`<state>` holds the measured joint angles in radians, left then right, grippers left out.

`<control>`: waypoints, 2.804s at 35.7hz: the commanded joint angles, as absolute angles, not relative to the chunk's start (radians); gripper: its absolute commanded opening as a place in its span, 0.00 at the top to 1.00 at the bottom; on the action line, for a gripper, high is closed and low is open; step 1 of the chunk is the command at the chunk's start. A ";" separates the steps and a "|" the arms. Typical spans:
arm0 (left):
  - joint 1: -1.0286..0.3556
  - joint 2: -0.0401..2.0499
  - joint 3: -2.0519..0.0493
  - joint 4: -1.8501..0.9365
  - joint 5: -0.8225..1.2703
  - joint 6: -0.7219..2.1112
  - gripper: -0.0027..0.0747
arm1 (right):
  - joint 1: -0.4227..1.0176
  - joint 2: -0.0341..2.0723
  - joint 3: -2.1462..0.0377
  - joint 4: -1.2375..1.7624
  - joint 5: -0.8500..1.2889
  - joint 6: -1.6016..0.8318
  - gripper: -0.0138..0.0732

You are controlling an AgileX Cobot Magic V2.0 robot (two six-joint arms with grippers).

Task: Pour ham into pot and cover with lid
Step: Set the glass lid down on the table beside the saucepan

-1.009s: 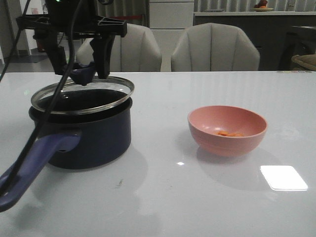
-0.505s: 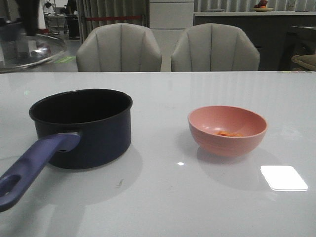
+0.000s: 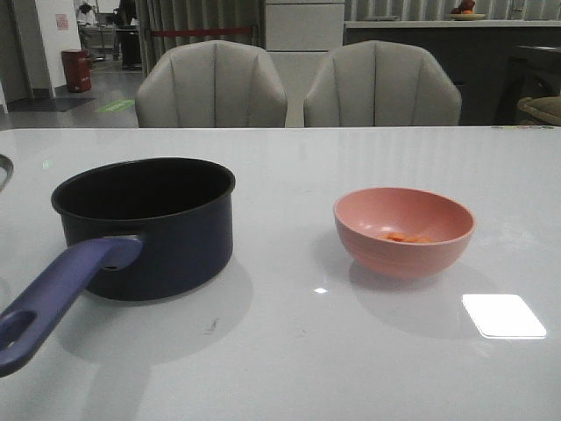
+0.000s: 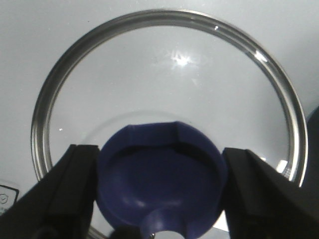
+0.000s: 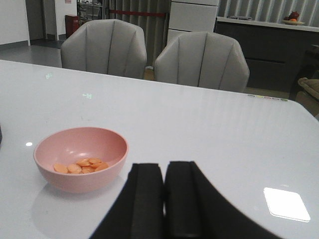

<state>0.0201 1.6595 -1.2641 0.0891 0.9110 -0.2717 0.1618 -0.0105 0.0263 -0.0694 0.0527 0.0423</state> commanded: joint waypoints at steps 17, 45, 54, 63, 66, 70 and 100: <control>0.021 1.774 -1.163 0.081 0.713 -0.263 0.58 | 0.155 -0.031 0.022 -0.084 -0.029 0.038 0.66; 0.021 1.794 -1.197 0.109 0.765 -0.263 0.23 | 0.155 -0.031 0.022 -0.084 -0.029 0.038 0.66; 0.018 1.786 -1.267 0.107 0.846 -0.240 0.21 | 0.155 -0.031 0.022 -0.084 -0.029 0.038 0.66; -0.014 1.681 -1.292 0.099 0.868 -0.192 0.21 | 0.155 -0.031 0.022 -0.084 -0.029 0.038 0.66; -0.034 1.617 -1.287 0.088 0.866 -0.192 0.21 | 0.155 -0.031 0.022 -0.084 -0.029 0.038 0.66; -0.060 1.527 -1.258 0.083 0.830 -0.192 0.21 | 0.155 -0.031 0.022 -0.084 -0.029 0.038 0.66; -0.282 0.595 -0.720 0.082 0.459 -0.192 0.21 | 0.155 -0.031 0.022 -0.084 -0.029 0.038 0.66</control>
